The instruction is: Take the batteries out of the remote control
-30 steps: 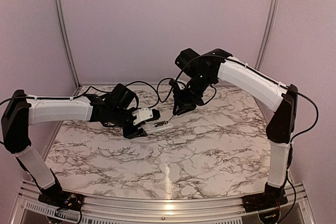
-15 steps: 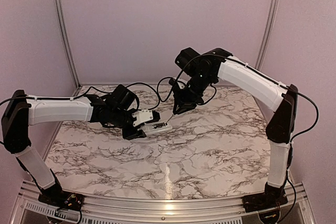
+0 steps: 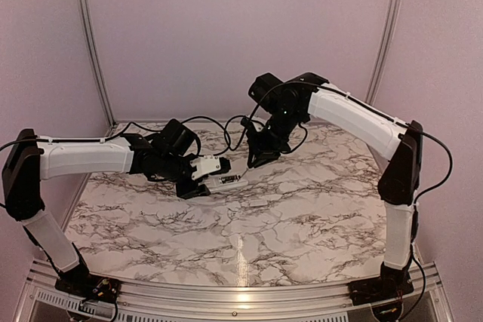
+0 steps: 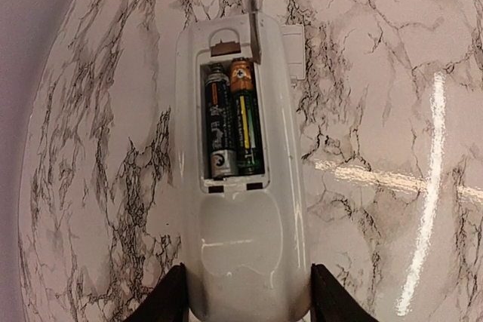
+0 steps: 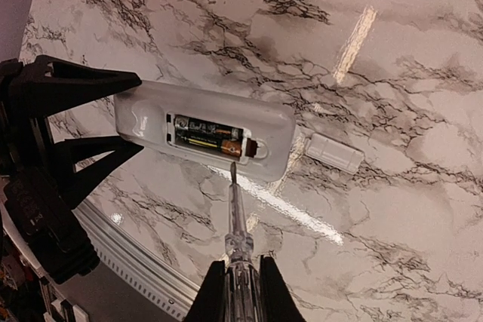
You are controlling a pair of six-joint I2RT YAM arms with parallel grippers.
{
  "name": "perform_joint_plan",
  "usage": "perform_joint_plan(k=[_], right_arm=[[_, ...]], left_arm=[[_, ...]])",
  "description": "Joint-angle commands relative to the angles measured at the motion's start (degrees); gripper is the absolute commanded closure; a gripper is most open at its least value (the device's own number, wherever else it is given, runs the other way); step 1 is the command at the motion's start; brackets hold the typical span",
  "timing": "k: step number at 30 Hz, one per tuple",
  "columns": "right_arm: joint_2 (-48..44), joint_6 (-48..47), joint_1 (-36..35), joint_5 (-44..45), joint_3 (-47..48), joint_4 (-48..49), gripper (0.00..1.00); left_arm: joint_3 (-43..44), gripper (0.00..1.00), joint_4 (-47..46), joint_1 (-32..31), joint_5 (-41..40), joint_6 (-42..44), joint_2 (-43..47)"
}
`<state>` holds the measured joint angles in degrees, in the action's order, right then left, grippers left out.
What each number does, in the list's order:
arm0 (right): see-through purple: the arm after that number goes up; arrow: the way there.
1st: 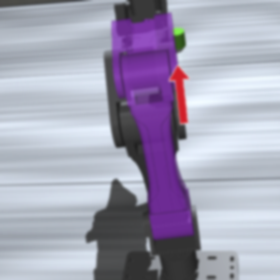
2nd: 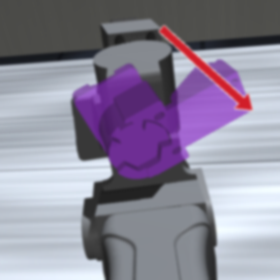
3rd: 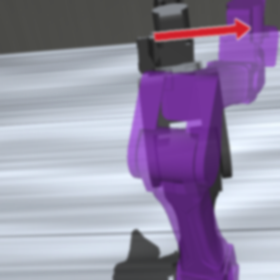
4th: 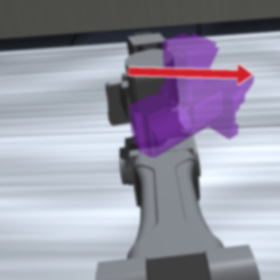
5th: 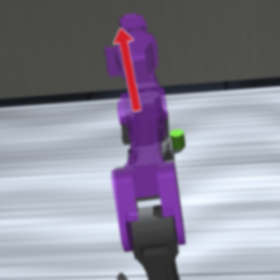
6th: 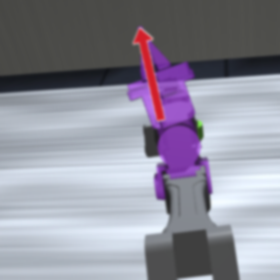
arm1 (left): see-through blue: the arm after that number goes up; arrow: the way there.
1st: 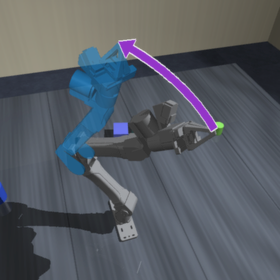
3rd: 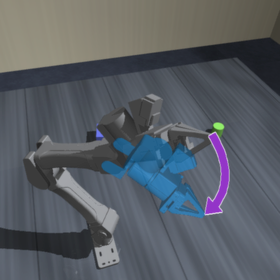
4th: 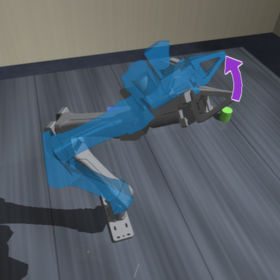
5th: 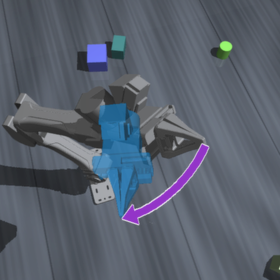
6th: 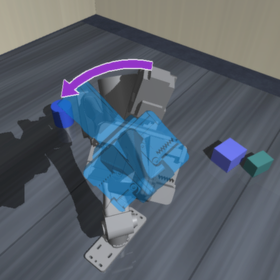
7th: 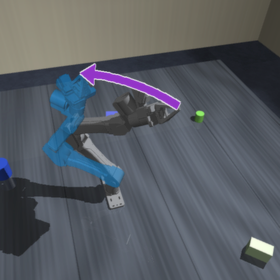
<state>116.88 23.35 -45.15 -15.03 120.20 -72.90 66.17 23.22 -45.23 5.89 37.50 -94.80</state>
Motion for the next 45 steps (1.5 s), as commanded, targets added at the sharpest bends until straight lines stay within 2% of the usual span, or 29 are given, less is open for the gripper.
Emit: perform_joint_plan(k=[1,10,21,45], right_arm=[[2.06,-1.46,-0.47,1.51,1.42,-0.79,1.0],[3.92,-2.64,-0.56,4.21,2.88,-3.1,1.0],[2.03,-2.11,-0.61,0.54,3.58,0.07,1.0],[1.63,-1.23,-0.56,0.57,1.56,2.92,1.0]], left_arm=[[1.68,0.73,-0.02,-0.29,-0.39,0.18,1.12],[3.26,0.74,0.92,-0.29,-0.08,0.6,0.82],[3.59,0.76,4.57,-0.29,-0.23,1.26,-1.95],[3.53,0.78,5.66,-0.29,1.52,0.26,-0.35]])
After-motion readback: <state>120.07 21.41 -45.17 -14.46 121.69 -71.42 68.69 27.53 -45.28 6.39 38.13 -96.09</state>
